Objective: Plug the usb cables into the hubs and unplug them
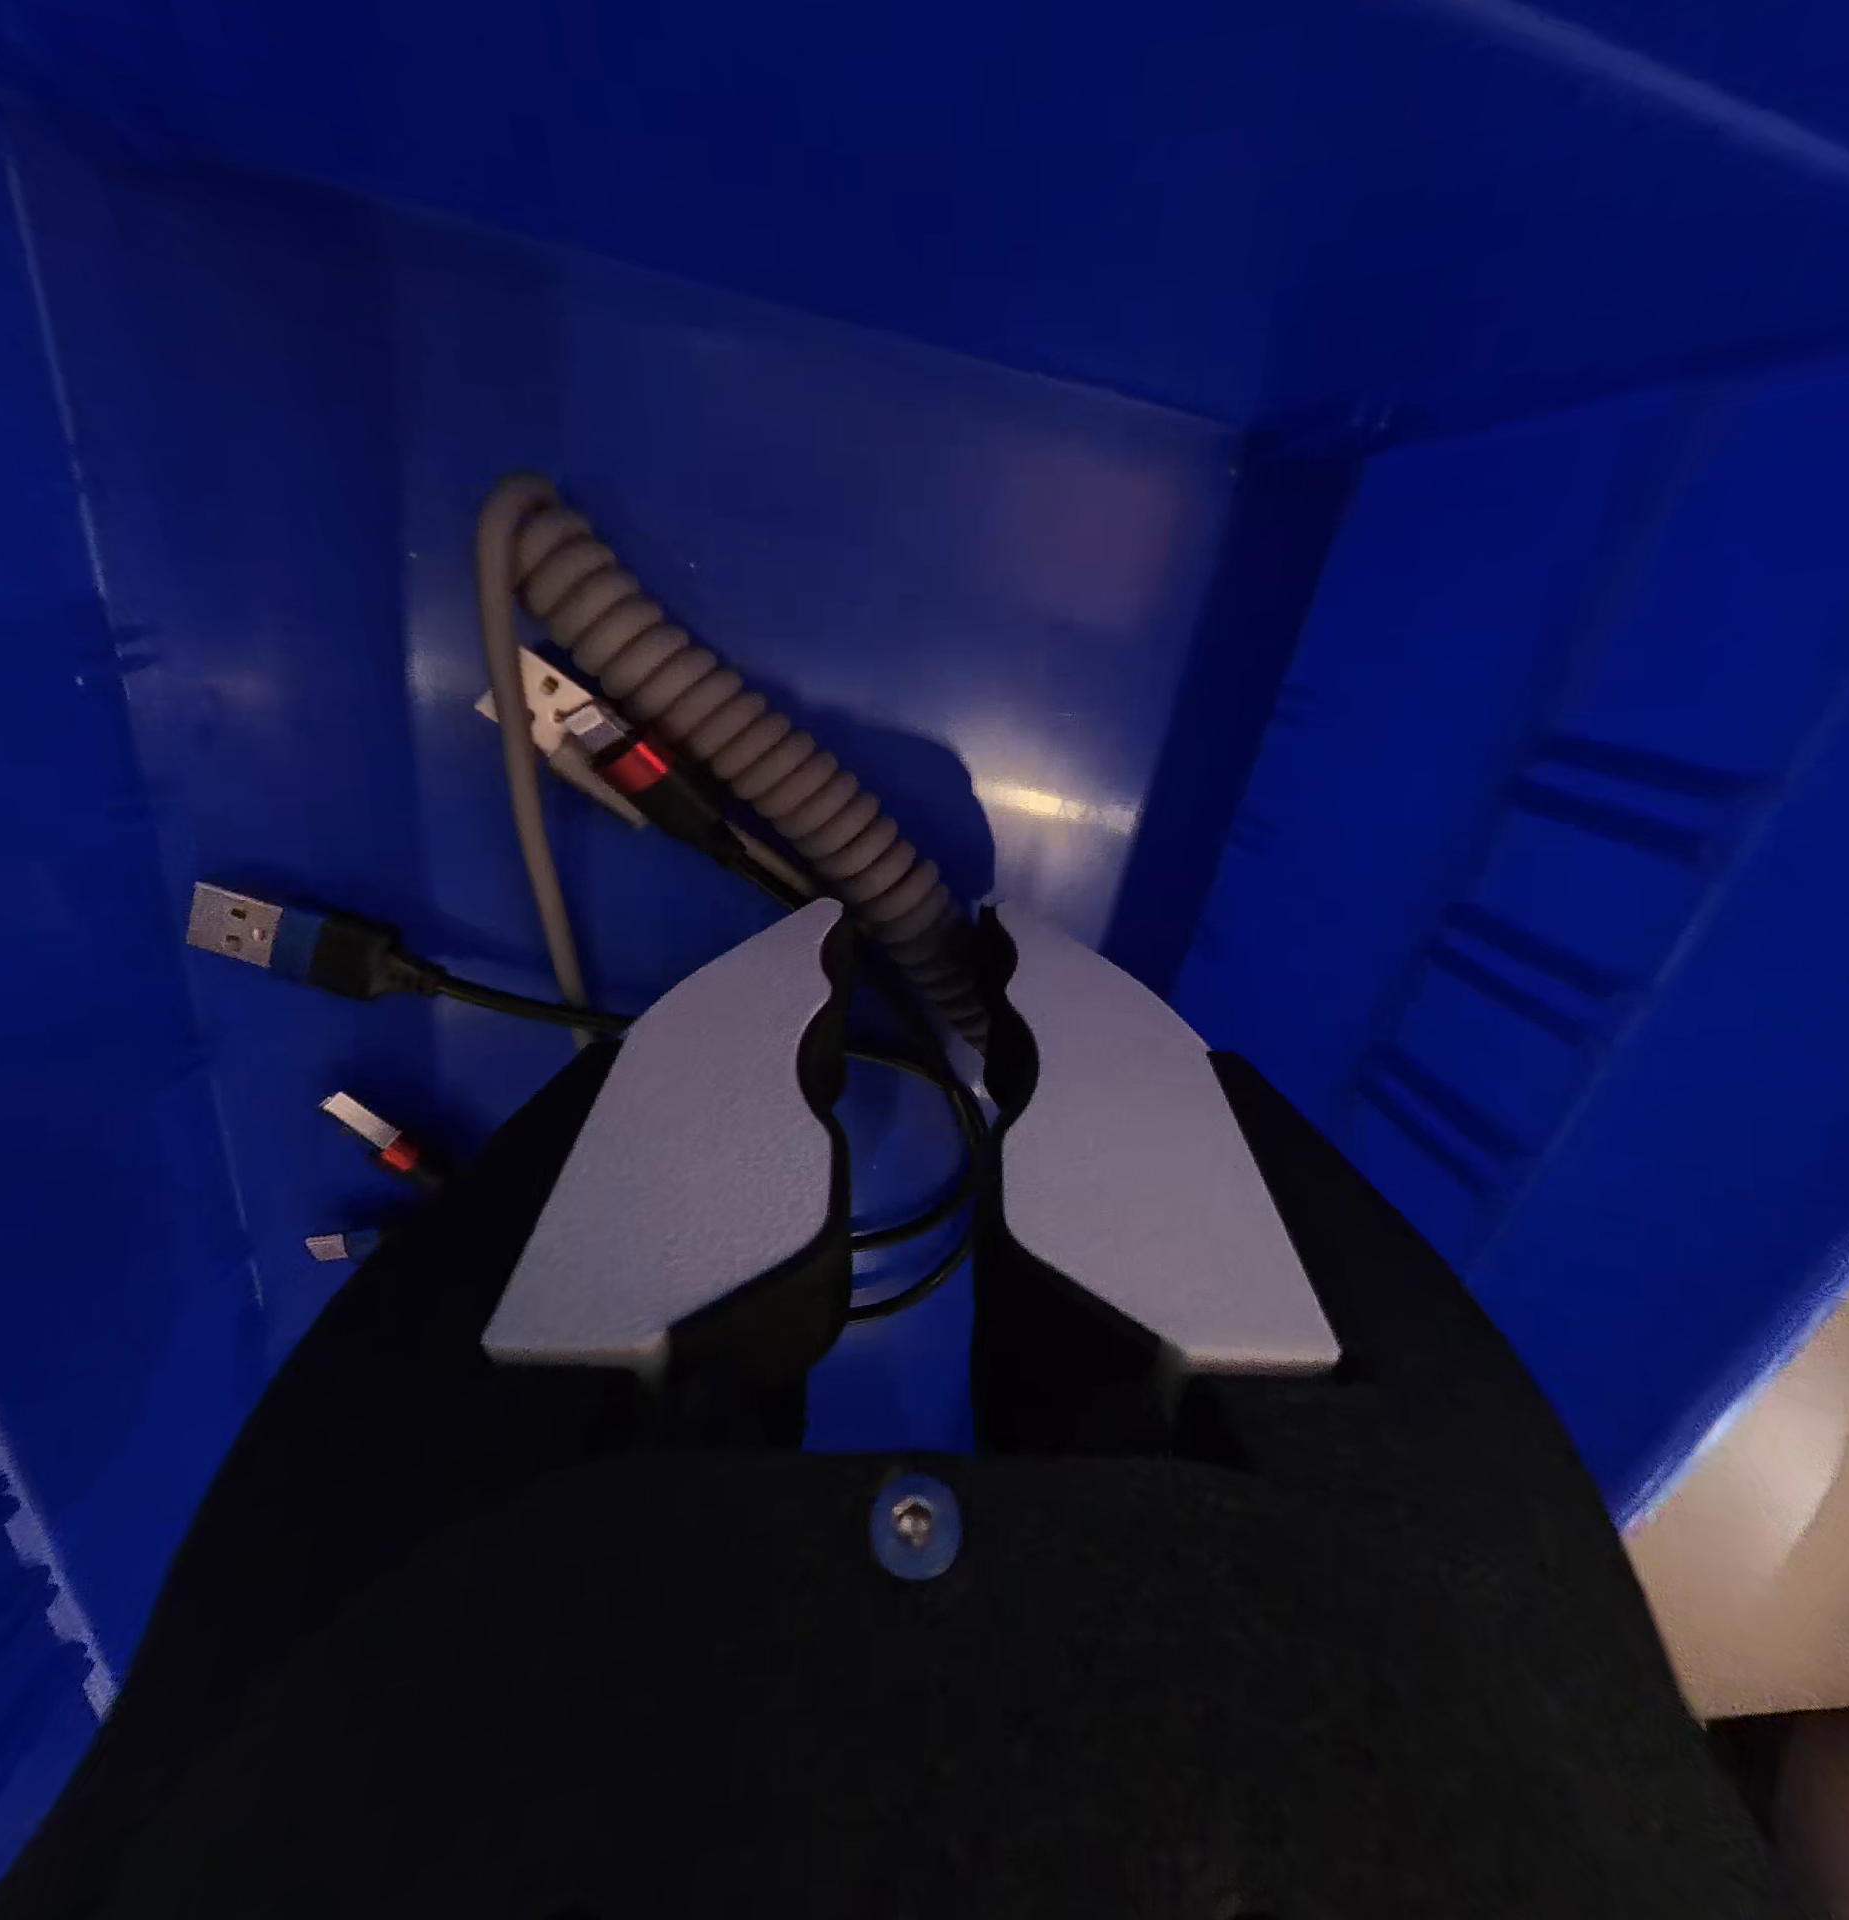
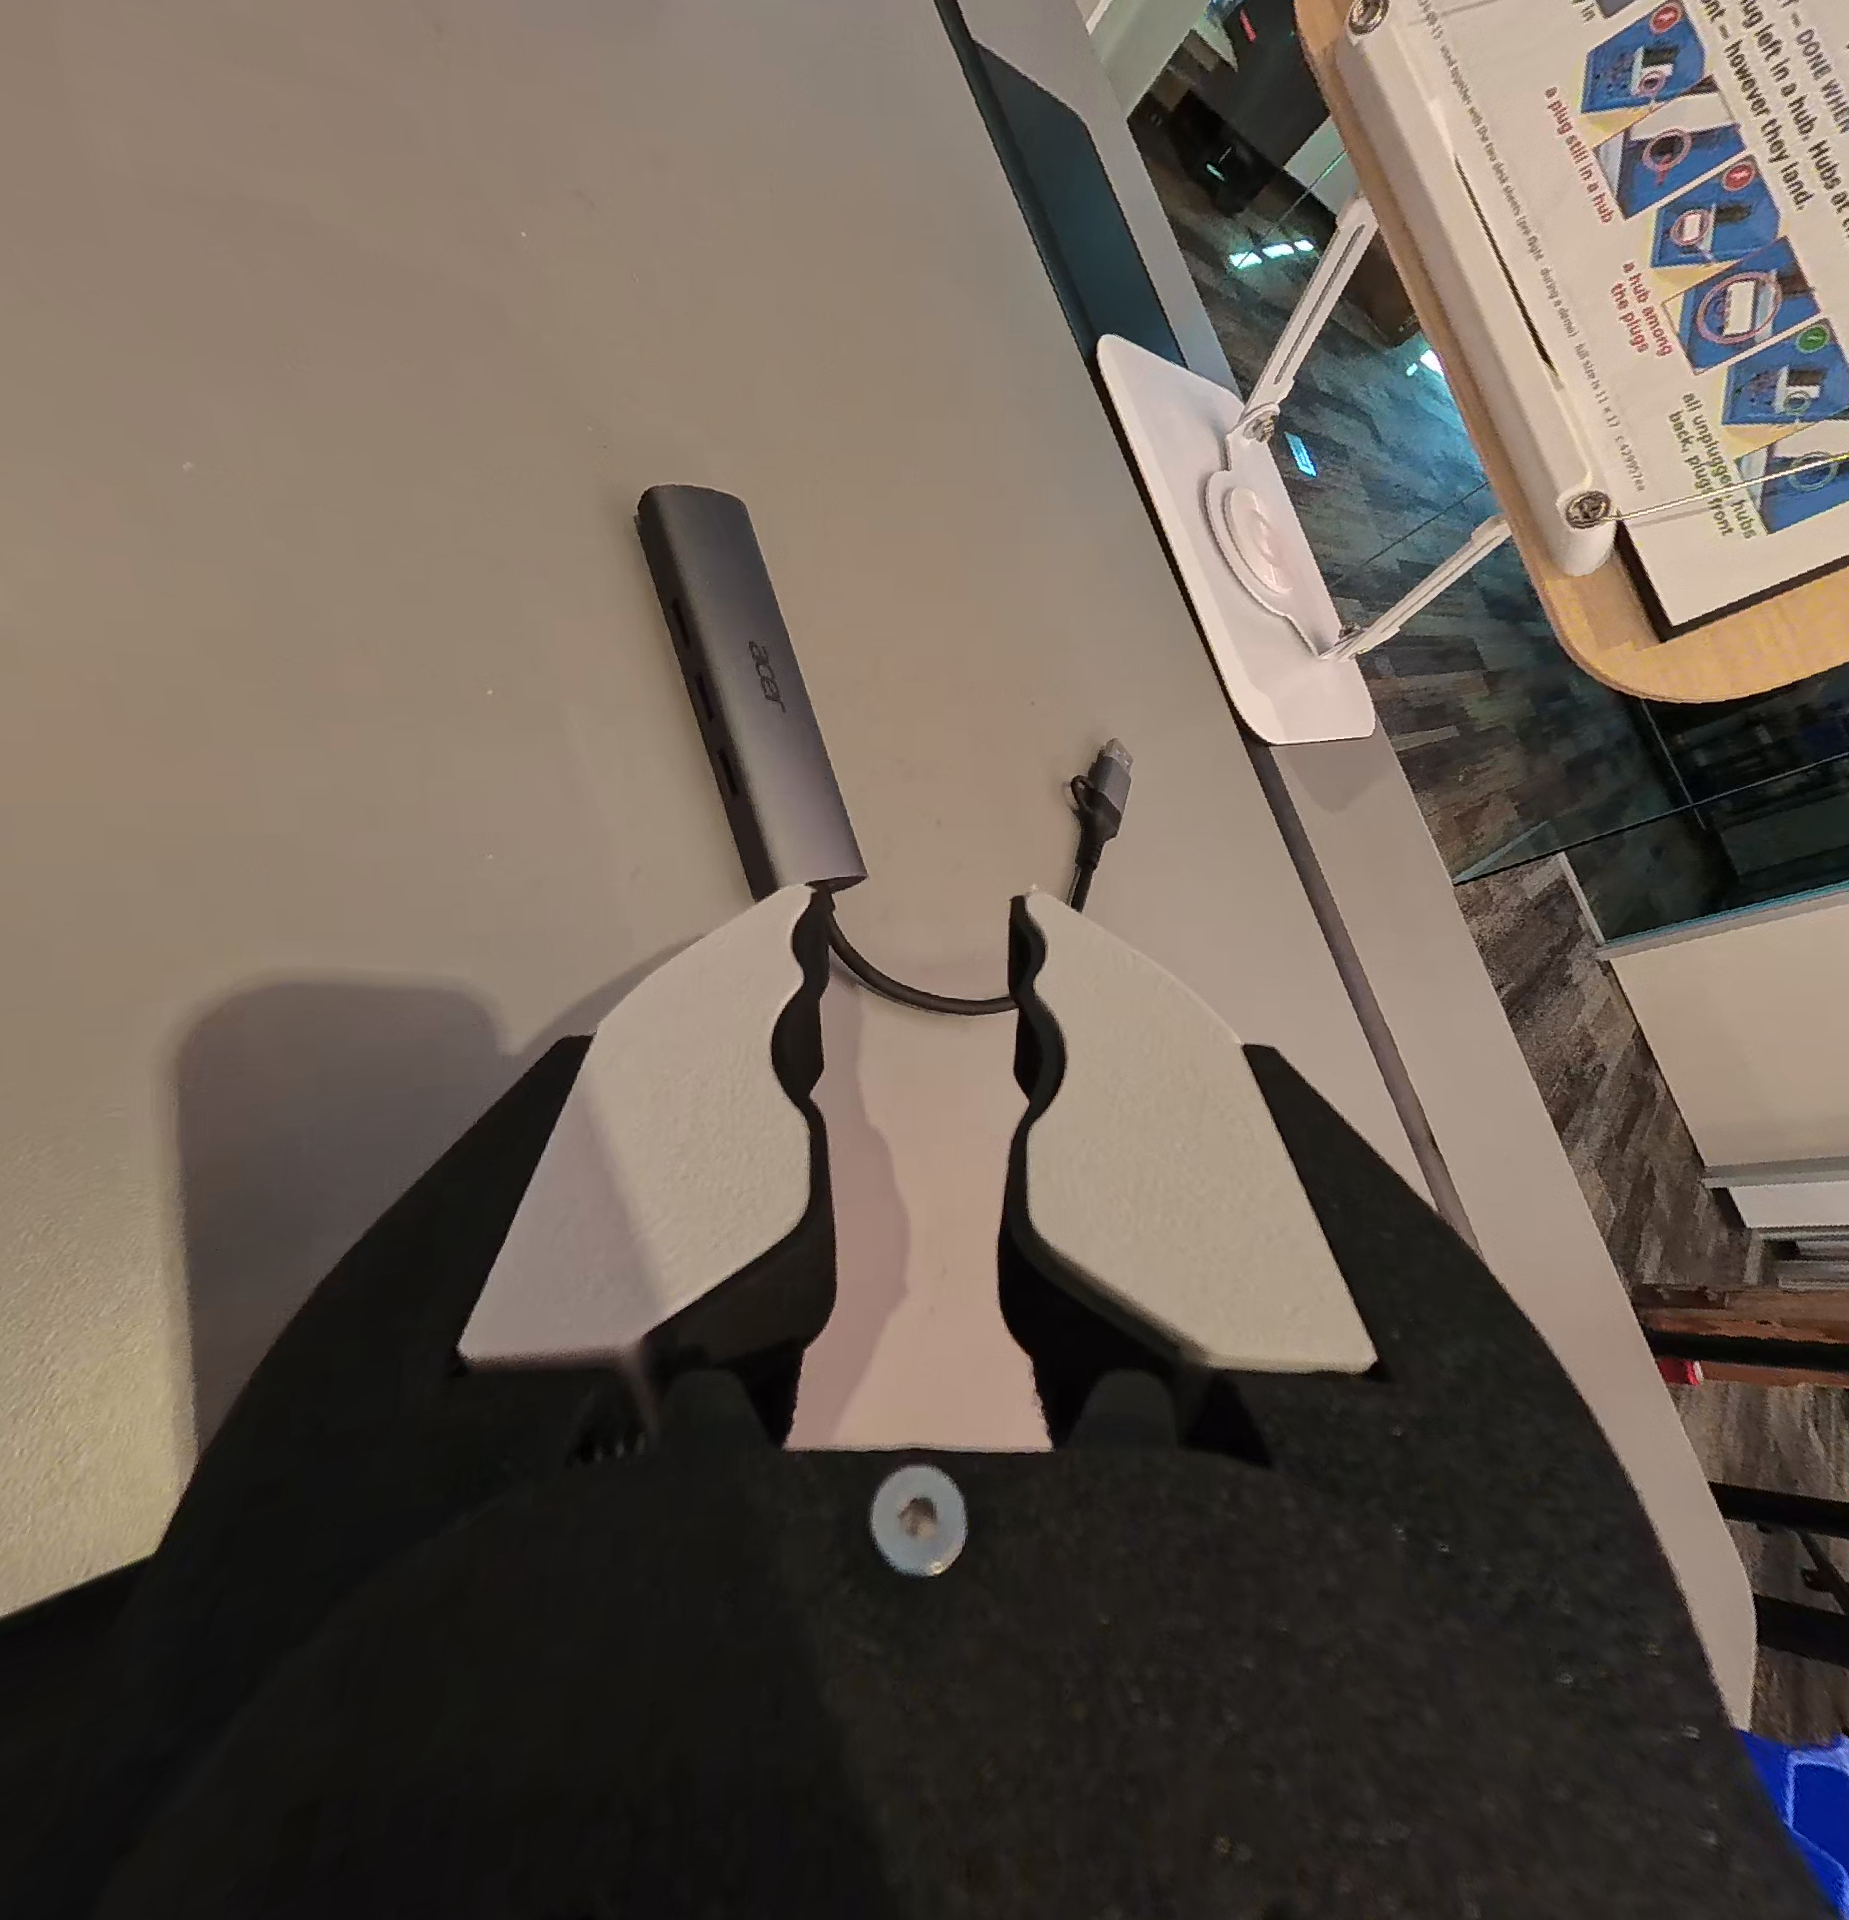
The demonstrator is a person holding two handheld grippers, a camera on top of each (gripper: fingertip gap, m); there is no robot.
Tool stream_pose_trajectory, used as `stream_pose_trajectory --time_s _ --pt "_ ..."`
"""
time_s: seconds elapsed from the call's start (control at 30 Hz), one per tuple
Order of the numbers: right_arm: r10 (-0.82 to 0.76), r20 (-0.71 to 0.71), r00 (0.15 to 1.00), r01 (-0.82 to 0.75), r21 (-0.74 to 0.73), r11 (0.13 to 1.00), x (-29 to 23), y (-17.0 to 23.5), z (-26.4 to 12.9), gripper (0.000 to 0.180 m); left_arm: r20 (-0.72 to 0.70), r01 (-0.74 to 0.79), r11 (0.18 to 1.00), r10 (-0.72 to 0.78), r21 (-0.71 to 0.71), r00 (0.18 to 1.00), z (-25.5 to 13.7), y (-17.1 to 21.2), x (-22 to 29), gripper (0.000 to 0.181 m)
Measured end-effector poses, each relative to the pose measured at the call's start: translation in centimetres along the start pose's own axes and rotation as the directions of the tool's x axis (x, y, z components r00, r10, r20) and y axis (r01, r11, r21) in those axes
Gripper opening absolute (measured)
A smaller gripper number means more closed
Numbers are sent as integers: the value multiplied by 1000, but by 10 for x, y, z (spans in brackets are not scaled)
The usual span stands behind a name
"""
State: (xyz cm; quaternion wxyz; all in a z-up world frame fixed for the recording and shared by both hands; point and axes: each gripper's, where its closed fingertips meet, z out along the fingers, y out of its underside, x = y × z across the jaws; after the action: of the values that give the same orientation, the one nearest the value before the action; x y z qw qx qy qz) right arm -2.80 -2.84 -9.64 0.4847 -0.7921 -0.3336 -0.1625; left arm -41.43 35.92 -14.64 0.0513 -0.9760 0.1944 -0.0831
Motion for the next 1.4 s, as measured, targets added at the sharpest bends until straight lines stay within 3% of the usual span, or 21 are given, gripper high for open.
stream_pose_trajectory --time_s 0.2,0.5,0.77,0.93,1.1,1.4 --pt "10 -4 1000 -10 14 1000 2 -1 -2 32 -180 18 992 5 127 984 -36 -10 8 14" --pt "-8 -10 1000 8 20 1000 0 -2 -3 32 -368 14 952 105 305 924 -146 -15 22 14" --pt "5 -11 1000 -5 22 1000 1 -1 -2 32 -458 -38 887 274 460 846 -236 -11 78 13" --pt "11 -13 1000 -11 21 1000 2 1 -1 31 -533 -92 847 410 524 740 -280 6 140 13" --pt "26 -20 999 -26 30 999 5 2 -1 31 -564 -219 816 537 534 627 -280 50 211 13" --pt "71 -39 997 -68 58 996 14 3 -3 31 -693 -377 781 619 497 368 -211 164 318 12"
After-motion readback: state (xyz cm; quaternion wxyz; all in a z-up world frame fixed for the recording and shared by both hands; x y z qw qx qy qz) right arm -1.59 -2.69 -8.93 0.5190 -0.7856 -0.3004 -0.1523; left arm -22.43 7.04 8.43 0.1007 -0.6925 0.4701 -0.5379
